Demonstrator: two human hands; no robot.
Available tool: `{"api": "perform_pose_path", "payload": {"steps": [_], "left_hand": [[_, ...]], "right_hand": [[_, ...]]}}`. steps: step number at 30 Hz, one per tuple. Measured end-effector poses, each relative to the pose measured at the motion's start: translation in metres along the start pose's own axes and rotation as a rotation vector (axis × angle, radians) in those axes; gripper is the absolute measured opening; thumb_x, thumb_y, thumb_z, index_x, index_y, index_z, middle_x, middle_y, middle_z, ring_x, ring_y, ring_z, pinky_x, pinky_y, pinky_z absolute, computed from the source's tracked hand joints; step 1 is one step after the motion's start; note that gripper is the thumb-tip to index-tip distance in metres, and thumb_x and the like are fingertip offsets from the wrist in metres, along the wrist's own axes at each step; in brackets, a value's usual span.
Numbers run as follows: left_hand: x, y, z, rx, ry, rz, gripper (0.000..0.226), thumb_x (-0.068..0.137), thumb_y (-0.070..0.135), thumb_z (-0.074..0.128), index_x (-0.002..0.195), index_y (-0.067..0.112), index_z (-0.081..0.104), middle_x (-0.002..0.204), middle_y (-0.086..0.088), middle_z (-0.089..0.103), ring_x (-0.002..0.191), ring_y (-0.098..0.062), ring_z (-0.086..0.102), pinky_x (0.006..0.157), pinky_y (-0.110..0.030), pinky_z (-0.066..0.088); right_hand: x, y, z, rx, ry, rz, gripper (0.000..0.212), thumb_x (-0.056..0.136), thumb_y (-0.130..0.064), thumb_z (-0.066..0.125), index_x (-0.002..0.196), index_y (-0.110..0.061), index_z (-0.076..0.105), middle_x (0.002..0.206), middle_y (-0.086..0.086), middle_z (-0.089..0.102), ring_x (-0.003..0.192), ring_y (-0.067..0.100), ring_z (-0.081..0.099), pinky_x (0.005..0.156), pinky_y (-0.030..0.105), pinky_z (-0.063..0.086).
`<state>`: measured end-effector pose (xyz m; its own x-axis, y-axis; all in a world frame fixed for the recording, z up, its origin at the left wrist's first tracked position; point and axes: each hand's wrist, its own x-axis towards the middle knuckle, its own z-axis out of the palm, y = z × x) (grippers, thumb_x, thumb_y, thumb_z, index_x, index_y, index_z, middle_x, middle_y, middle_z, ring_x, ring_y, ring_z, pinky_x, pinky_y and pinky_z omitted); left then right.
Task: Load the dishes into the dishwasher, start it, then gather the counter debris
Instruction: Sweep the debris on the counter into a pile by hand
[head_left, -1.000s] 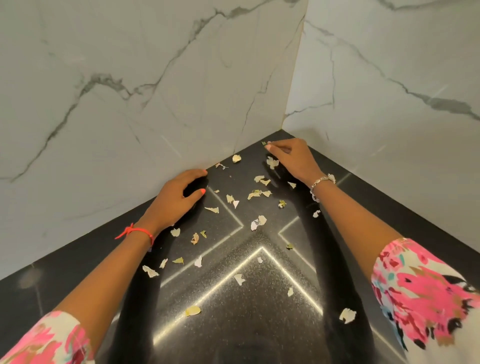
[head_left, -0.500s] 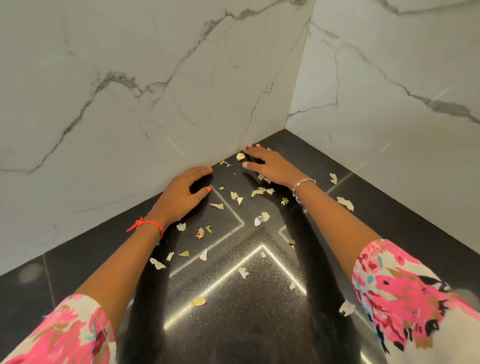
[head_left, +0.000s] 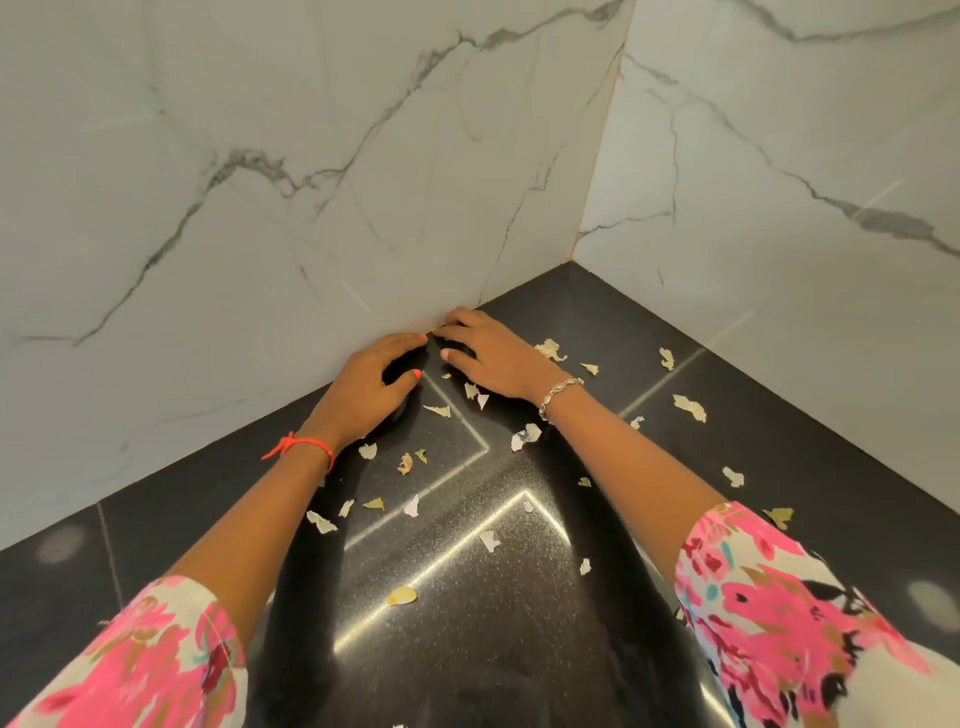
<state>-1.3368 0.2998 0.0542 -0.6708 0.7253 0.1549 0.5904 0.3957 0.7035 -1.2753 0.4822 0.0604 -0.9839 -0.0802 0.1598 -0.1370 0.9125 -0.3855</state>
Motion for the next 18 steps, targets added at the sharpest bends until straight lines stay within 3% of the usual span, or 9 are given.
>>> {"api": "perform_pose_path", "payload": {"steps": [2,4,5,8,9,11,12,14,18], "left_hand": [[-0.001,0.0,0.0,-0.002,-0.001,-0.001,0.042,0.092,0.013,0.052,0.134,0.018,0.048,0.139,0.004,0.047,0.128,-0.008,0.039,0.106,-0.02,0.024],[-0.001,0.0,0.0,-0.002,-0.006,0.0,0.042,0.093,0.013,0.051,0.134,0.018,0.048,0.139,0.005,0.046,0.129,-0.009,0.039,0.107,-0.021,0.023],[-0.001,0.0,0.0,0.004,-0.006,0.003,0.042,0.093,0.013,0.051,0.134,0.018,0.048,0.139,0.005,0.046,0.129,-0.01,0.039,0.107,-0.021,0.023],[-0.001,0.0,0.0,0.013,-0.004,0.009,0.042,0.092,0.012,0.052,0.133,0.018,0.049,0.139,0.004,0.047,0.129,-0.011,0.04,0.107,-0.021,0.023],[-0.001,0.0,0.0,0.011,-0.004,0.008,0.042,0.092,0.012,0.052,0.133,0.017,0.049,0.139,0.003,0.047,0.129,-0.011,0.04,0.107,-0.021,0.023],[-0.001,0.0,-0.001,0.009,-0.003,0.008,0.041,0.092,0.012,0.052,0.133,0.017,0.049,0.139,0.003,0.047,0.129,-0.011,0.04,0.107,-0.02,0.022],[-0.002,0.0,-0.001,0.009,-0.003,0.01,0.041,0.093,0.012,0.051,0.133,0.017,0.049,0.139,0.003,0.047,0.129,-0.011,0.04,0.107,-0.02,0.022],[-0.002,0.0,0.0,0.011,-0.003,0.016,0.04,0.093,0.013,0.05,0.133,0.017,0.049,0.139,0.003,0.048,0.129,-0.012,0.04,0.108,-0.022,0.023],[-0.003,0.002,-0.001,0.022,-0.011,0.021,0.039,0.095,0.015,0.048,0.133,0.017,0.049,0.14,0.002,0.047,0.13,-0.014,0.04,0.108,-0.023,0.023]], "right_hand": [[-0.008,0.0,-0.006,0.135,0.089,0.053,0.026,0.091,-0.018,0.054,0.101,0.001,0.069,0.101,0.013,0.059,0.091,0.023,0.055,0.085,0.034,0.043],[-0.021,0.0,-0.014,0.304,0.211,0.13,0.023,0.085,-0.012,0.059,0.073,0.002,0.071,0.079,0.014,0.063,0.075,0.024,0.057,0.075,0.036,0.046],[-0.026,0.001,-0.018,0.389,0.284,0.159,0.022,0.084,-0.011,0.06,0.068,0.0,0.071,0.075,0.014,0.064,0.073,0.024,0.058,0.073,0.034,0.047],[-0.034,0.008,-0.026,0.408,0.347,0.253,0.02,0.089,-0.018,0.057,0.093,-0.008,0.074,0.101,0.007,0.067,0.098,0.018,0.058,0.09,0.032,0.045],[-0.035,0.013,-0.027,0.31,0.254,0.292,0.027,0.092,-0.024,0.053,0.11,-0.012,0.068,0.121,0.005,0.061,0.117,0.017,0.051,0.102,0.034,0.037],[-0.041,0.02,-0.024,0.097,-0.026,0.327,0.046,0.098,-0.036,0.039,0.14,-0.017,0.041,0.152,0.001,0.029,0.142,0.015,0.019,0.115,0.032,0.013],[-0.046,0.021,-0.021,0.045,-0.115,0.311,0.051,0.1,-0.038,0.033,0.146,-0.017,0.028,0.156,0.0,0.016,0.145,0.013,0.008,0.116,0.03,0.005],[-0.059,0.015,-0.018,0.088,-0.162,0.258,0.051,0.101,-0.036,0.028,0.148,-0.017,0.019,0.157,-0.002,0.01,0.144,0.008,0.004,0.116,0.026,-0.001],[-0.095,-0.006,-0.025,0.39,-0.269,0.183,0.043,0.101,-0.031,0.032,0.143,-0.023,0.033,0.152,-0.011,0.024,0.139,-0.002,0.015,0.113,0.014,0.009]]}}
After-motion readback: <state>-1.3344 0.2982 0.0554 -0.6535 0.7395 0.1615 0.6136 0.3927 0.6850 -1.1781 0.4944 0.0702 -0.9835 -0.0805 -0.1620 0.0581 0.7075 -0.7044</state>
